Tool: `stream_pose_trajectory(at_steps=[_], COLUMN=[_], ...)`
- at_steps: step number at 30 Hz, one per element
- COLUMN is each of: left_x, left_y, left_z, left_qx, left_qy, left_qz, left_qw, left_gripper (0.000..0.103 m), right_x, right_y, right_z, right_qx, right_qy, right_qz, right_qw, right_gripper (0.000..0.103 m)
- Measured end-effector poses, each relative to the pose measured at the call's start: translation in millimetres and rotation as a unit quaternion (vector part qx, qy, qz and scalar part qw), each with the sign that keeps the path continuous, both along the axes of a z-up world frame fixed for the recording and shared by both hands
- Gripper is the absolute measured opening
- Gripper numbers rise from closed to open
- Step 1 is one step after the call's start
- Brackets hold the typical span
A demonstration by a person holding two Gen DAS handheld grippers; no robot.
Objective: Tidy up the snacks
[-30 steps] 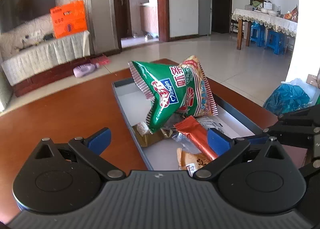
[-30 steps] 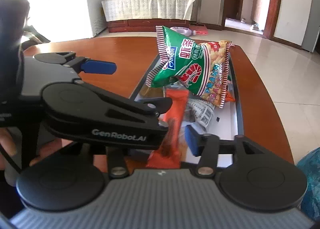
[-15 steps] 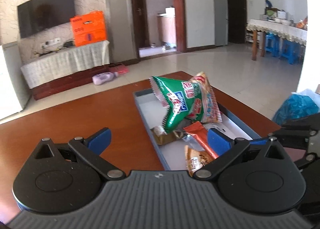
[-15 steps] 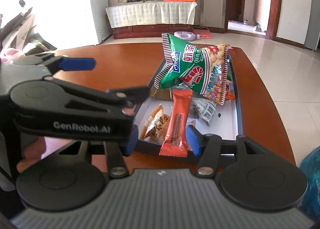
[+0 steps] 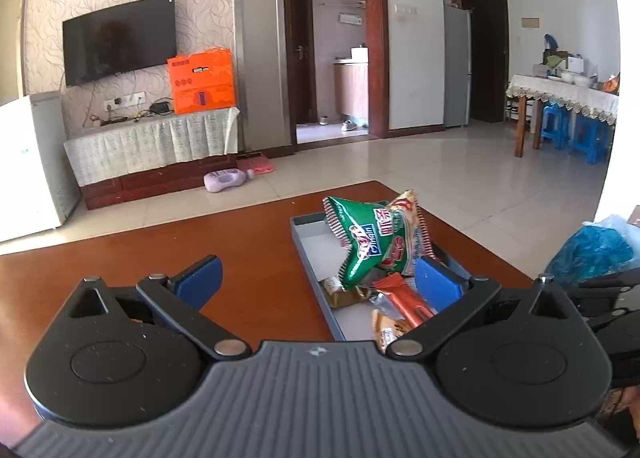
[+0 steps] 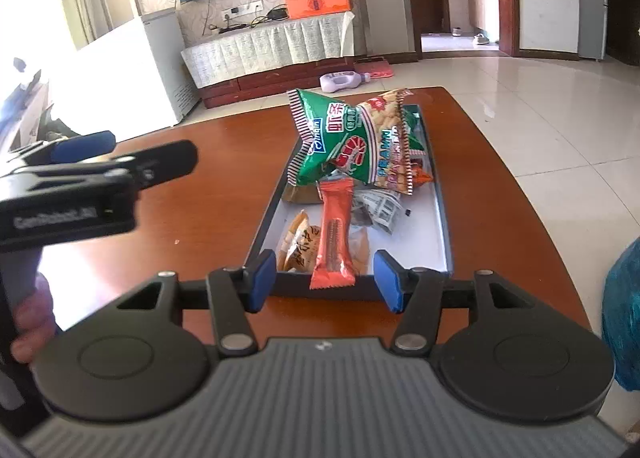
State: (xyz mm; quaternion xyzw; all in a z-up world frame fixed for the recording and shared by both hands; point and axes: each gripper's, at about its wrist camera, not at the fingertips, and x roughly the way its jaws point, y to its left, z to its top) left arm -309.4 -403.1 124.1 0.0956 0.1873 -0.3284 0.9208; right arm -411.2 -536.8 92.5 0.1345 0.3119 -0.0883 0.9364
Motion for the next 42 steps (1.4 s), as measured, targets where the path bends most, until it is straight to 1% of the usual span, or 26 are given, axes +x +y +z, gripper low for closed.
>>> stream_pose_trajectory(at_steps=[3, 8, 10, 13, 15, 17, 18, 19, 24, 27, 29, 31, 33, 36, 40, 42], left_x=[-10.1, -23.4, -28.8, -38.8, -45.4, -48.7, -49.2, -49.1, -47.8, -46.3, -43.8, -39.3, -36.0, -37.9, -40.7, -39.0], left_y=[8.9, 22.1, 26.0, 26.8, 26.2, 28.1, 28.0, 27.0, 27.2, 30.3, 31.4, 32.3, 35.0, 35.4, 30.5, 29.5], left_z=[2.7, 2.6, 0.6, -2.8, -4.5, -4.6, -4.9, -5.0, -5.4, -4.9, -6.8, -9.2, -8.2, -7.5, -8.7, -9.3], left_qx=[-0.001, 0.0, -0.003, 0.001, 0.006, 0.005, 0.005, 0.005, 0.011, 0.016, 0.031, 0.041, 0.041, 0.042, 0.053, 0.053], left_qy=[-0.012, -0.006, 0.007, 0.007, -0.001, -0.005, -0.006, -0.005, -0.012, -0.019, -0.023, -0.017, -0.006, -0.01, -0.023, -0.02], left_qz=[0.007, 0.008, 0.004, -0.003, -0.01, -0.012, -0.012, -0.012, 0.009, 0.031, 0.054, 0.071, 0.07, 0.062, 0.055, 0.056], left_qw=[0.9999, 0.9999, 1.0, 1.0, 0.9999, 0.9999, 0.9999, 0.9999, 0.9998, 0.9992, 0.9978, 0.9965, 0.9967, 0.9971, 0.9968, 0.9968], left_gripper=[0.103, 0.103, 0.103, 0.103, 0.103, 0.103, 0.103, 0.103, 0.103, 0.103, 0.103, 0.103, 0.103, 0.103, 0.103, 0.103], right_x=[-5.3, -10.1, -11.8, -17.9, -20.5, -21.2, -22.7, -23.8, -19.3, -17.3, -16.2, -15.0, -13.3, -11.5, -12.2, -12.5], right_y=[2.0, 6.9, 9.5, 5.9, 1.6, -4.9, -6.6, -7.7, -5.6, -6.0, -6.1, -5.4, -3.5, -0.9, -0.4, -1.2], right_z=[0.4, 1.1, 1.2, 0.4, -2.8, -7.3, -7.3, -8.1, -19.9, -21.7, -21.9, -22.6, -23.4, -24.8, -25.0, -24.8], right_qx=[-0.005, -0.021, -0.042, -0.056, -0.07, -0.068, -0.064, -0.06, -0.068, -0.065, -0.062, -0.062, -0.066, -0.072, -0.072, -0.071], right_qy=[0.01, 0.021, 0.026, 0.021, 0.032, 0.048, 0.044, 0.04, 0.058, 0.061, 0.063, 0.065, 0.068, 0.074, 0.078, 0.078], right_qz=[0.0, 0.013, 0.015, 0.002, -0.019, -0.042, -0.047, -0.044, -0.033, -0.031, -0.032, -0.033, -0.029, -0.024, -0.024, -0.025], right_qw=[1.0, 0.999, 0.999, 0.998, 0.997, 0.996, 0.996, 0.996, 0.995, 0.996, 0.996, 0.995, 0.995, 0.994, 0.994, 0.994], right_gripper=[0.058, 0.058, 0.058, 0.058, 0.058, 0.058, 0.058, 0.058, 0.058, 0.058, 0.058, 0.058, 0.058, 0.058, 0.058, 0.058])
